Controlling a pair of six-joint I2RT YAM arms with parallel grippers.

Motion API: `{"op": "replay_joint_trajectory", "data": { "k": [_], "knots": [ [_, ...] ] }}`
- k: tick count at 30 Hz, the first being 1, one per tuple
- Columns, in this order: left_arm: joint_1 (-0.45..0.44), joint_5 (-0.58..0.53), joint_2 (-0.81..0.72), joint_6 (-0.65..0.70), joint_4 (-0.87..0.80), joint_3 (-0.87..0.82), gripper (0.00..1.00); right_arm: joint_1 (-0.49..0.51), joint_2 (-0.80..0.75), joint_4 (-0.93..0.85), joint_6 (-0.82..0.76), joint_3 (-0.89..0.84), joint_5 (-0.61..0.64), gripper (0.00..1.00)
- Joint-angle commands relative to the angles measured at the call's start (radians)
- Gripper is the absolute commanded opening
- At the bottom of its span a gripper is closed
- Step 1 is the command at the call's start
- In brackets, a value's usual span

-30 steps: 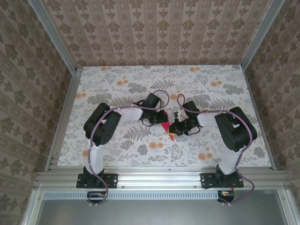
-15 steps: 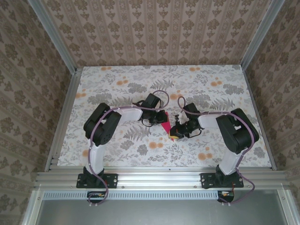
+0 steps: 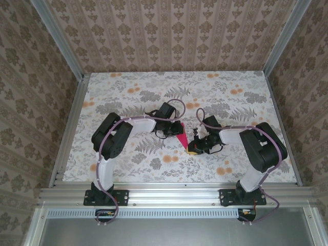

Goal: Fold a paper plane with a square sheet of paper (pick it up from the middle)

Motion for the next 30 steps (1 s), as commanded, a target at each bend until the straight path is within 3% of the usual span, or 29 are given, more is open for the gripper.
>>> {"op": "replay_joint_trajectory", "data": {
  "k": [1, 7, 14, 18, 27, 30],
  "knots": [
    [0.001, -0.030, 0.037, 0.032, -0.058, -0.019, 0.15, 0.000, 0.063, -0.057, -0.002, -0.054, 0.093, 0.04],
    [-0.002, -0.035, 0.034, 0.038, -0.065, -0.020, 0.15, 0.000, -0.063, -0.081, 0.013, -0.061, 0.119, 0.05],
    [-0.006, -0.037, 0.029, 0.036, -0.062, -0.018, 0.15, 0.002, -0.021, -0.017, 0.032, -0.121, 0.120, 0.04],
    [-0.008, -0.041, 0.026, 0.039, -0.068, -0.016, 0.15, 0.006, -0.064, 0.012, 0.046, -0.144, 0.066, 0.04],
    [-0.011, -0.048, 0.022, 0.044, -0.074, -0.022, 0.15, -0.001, -0.106, 0.137, 0.141, -0.240, 0.074, 0.04],
    [-0.011, -0.047, 0.022, 0.046, -0.074, -0.024, 0.15, -0.013, -0.058, 0.144, 0.144, -0.228, 0.075, 0.04]
  ]
}}
